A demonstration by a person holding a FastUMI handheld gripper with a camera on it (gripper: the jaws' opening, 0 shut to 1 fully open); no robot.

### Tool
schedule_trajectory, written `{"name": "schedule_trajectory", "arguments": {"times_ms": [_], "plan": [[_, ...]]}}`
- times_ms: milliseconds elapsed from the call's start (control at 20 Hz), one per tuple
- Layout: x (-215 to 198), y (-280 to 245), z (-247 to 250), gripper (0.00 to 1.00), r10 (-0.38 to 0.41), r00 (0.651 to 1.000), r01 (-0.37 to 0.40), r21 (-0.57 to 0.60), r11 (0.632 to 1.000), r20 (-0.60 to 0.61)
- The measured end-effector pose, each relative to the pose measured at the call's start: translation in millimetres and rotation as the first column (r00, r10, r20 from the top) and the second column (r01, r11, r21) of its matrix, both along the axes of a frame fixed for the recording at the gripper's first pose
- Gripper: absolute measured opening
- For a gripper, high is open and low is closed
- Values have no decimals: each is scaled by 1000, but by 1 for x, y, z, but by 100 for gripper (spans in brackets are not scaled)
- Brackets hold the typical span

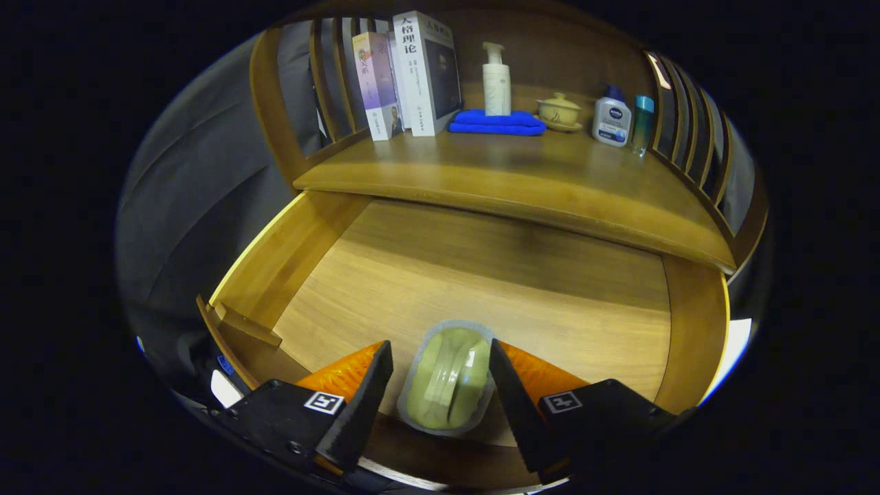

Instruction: Pull open the drawer, take out the items inside it, and place them on the countertop above the cabinet.

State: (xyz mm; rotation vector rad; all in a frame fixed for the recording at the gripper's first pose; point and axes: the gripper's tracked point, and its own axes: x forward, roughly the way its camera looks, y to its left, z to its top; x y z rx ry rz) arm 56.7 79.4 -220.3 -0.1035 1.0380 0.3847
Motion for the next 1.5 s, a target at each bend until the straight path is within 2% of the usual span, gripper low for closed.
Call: {"name": "schedule_trajectory", "arguments": {"times_ms": [250,450,500,600,900,1250,1500], "plan": [[-5,0,-14,48,-56,996,60,43,997,-75],[-10,2,-16,48,-38,995,43,54,998,-95],[-4,-1,-5,38,-46,995,51,57,997,-90],[-6,0,-18,18,-65,993,72,72,995,-96],[0,3,9,18,-29,999,26,61,998,44],[8,12,54,18,7,983,-19,62,998,185],[19,20,91,18,-11,967,-17,108,994,256]]}}
